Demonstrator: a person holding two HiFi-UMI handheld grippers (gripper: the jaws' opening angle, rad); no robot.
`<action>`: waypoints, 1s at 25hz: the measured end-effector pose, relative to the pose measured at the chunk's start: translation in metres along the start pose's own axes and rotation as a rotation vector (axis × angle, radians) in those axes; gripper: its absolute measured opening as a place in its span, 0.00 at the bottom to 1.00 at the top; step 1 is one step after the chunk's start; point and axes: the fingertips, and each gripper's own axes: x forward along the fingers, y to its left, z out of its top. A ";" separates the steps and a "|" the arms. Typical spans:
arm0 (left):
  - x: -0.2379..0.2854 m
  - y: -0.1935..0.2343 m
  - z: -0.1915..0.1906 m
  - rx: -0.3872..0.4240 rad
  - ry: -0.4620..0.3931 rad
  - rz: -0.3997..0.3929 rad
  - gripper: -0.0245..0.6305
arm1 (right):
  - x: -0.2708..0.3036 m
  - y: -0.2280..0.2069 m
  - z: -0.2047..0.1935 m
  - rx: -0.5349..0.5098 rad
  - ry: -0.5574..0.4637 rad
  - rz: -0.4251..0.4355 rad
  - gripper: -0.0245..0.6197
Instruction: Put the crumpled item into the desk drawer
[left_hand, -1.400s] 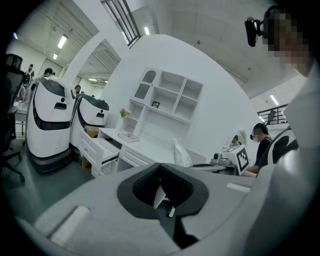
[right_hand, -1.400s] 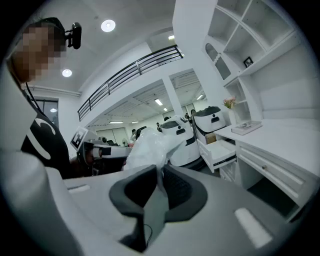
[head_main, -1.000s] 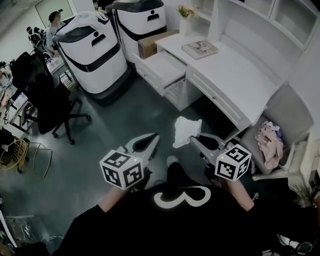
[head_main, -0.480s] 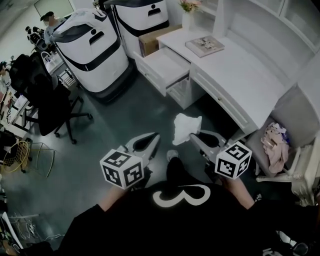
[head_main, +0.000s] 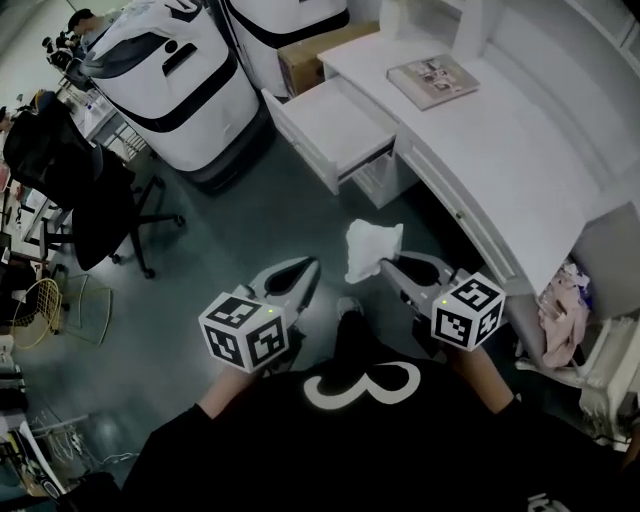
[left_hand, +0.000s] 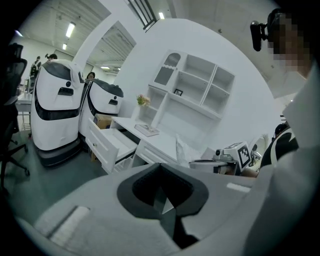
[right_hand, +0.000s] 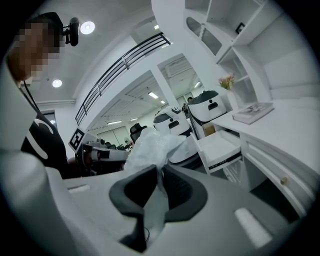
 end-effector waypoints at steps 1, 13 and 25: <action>0.011 0.007 0.007 -0.005 0.004 0.004 0.05 | 0.008 -0.010 0.008 0.001 0.004 0.006 0.11; 0.103 0.048 0.093 0.054 0.024 0.032 0.05 | 0.056 -0.108 0.088 -0.017 -0.014 0.014 0.11; 0.126 0.068 0.116 0.048 -0.012 0.014 0.05 | 0.074 -0.133 0.114 -0.057 -0.003 -0.025 0.11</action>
